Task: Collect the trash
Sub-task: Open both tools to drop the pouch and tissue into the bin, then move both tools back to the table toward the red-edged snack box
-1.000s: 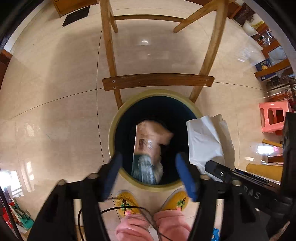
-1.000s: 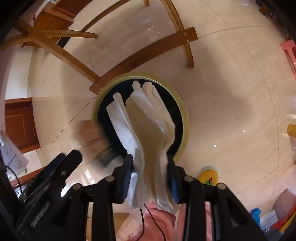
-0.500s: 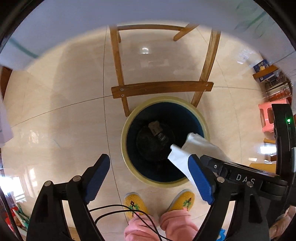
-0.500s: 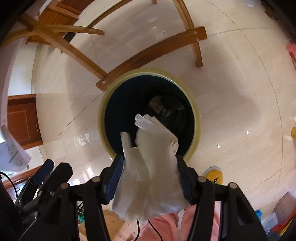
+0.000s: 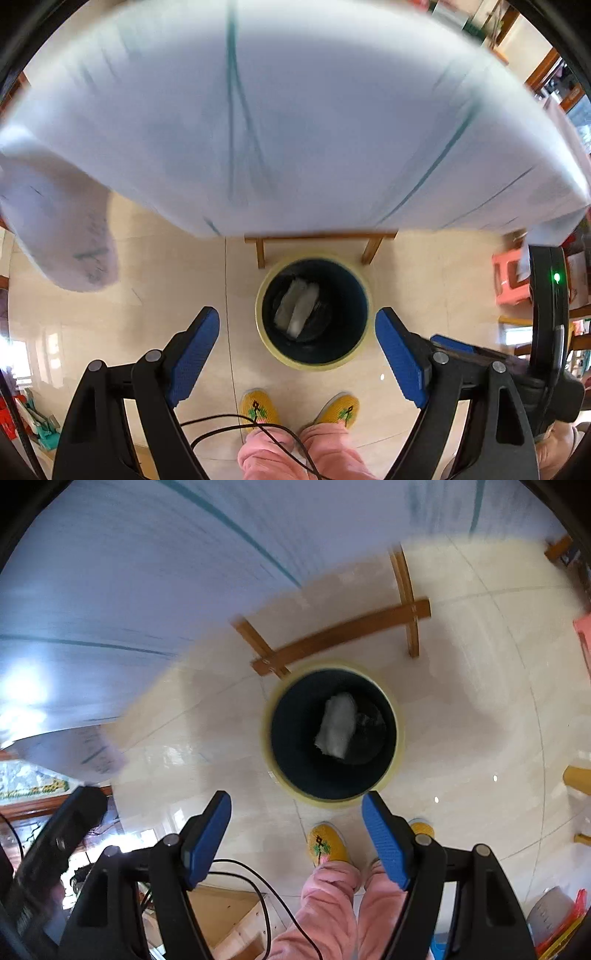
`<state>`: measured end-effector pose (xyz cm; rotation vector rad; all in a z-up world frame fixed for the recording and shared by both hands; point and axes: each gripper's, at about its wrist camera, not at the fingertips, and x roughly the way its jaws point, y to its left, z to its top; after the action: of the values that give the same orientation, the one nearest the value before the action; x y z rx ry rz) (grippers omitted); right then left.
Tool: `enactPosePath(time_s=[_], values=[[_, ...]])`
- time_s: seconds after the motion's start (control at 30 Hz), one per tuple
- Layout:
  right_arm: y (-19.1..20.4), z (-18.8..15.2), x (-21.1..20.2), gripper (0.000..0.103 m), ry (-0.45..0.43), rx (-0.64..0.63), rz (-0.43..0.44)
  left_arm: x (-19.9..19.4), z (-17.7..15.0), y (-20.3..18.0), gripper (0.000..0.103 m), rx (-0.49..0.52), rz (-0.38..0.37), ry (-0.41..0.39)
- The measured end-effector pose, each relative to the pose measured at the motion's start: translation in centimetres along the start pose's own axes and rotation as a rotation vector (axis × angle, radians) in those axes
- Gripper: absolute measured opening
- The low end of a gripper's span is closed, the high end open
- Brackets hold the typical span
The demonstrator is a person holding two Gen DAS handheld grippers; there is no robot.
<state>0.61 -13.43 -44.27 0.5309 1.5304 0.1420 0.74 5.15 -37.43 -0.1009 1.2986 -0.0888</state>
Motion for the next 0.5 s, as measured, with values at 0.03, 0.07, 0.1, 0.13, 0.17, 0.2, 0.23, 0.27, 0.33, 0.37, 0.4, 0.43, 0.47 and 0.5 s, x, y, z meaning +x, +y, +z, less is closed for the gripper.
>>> enactPosePath(time_s=[0.03, 0.07, 0.1, 0.13, 0.17, 0.2, 0.23, 0.27, 0.33, 0.37, 0.4, 0.43, 0.47, 0.5], values=[[0.6, -0.2, -1.6, 0.074, -0.013, -0.019, 0.009, -1.7, 0.3, -0.2, 0.085, 0.002, -0.001, -0.022], [1.5, -0.4, -3.5, 0.074, -0.030, -0.045, 0.014, -3.4, 0.6, -0.5, 0.085, 0.005, -0.005, -0.042], [2.1, -0.6, -5.0, 0.074, -0.043, -0.066, 0.021, -4.8, 0.9, -0.8, 0.086, 0.010, -0.009, -0.058], [2.9, -0.7, -7.0, 0.074, -0.060, -0.096, 0.030, -6.5, 1.1, -1.1, 0.086, 0.017, -0.011, -0.079], [3.4, -0.8, -8.5, 0.074, -0.073, -0.118, 0.034, -8.5, 1.5, -1.6, 0.086, 0.026, -0.013, -0.105], [4.2, -0.9, -10.5, 0.074, -0.092, -0.144, 0.035, -9.8, 1.7, -2.0, 0.086, 0.033, -0.016, -0.120], [4.8, -1.0, -12.4, 0.074, -0.111, -0.168, 0.039, -11.6, 2.0, -2.5, 0.086, 0.041, -0.021, -0.144], [5.5, -1.1, -14.4, 0.074, -0.133, -0.190, 0.048, -13.3, 2.3, -3.0, 0.087, 0.049, -0.027, -0.168], [6.6, -1.3, -17.8, 0.074, -0.175, -0.225, 0.059, -16.2, 2.8, -3.9, 0.091, 0.061, -0.029, -0.208], [6.9, -1.3, -19.3, 0.074, -0.193, -0.242, 0.067, -18.1, 3.1, -4.5, 0.093, 0.073, -0.030, -0.233], [7.3, -1.3, -20.9, 0.074, -0.215, -0.262, 0.074, -19.3, 3.4, -5.1, 0.096, 0.082, -0.030, -0.248], [7.7, -1.2, -22.5, 0.074, -0.237, -0.282, 0.078, -20.5, 3.7, -5.6, 0.096, 0.089, -0.033, -0.259], [8.0, -1.2, -24.0, 0.074, -0.260, -0.303, 0.081, -22.1, 4.0, -6.2, 0.096, 0.099, -0.038, -0.273], [8.2, -1.3, -24.9, 0.074, -0.277, -0.316, 0.085, -23.1, 4.5, -6.6, 0.096, 0.104, -0.038, -0.282]])
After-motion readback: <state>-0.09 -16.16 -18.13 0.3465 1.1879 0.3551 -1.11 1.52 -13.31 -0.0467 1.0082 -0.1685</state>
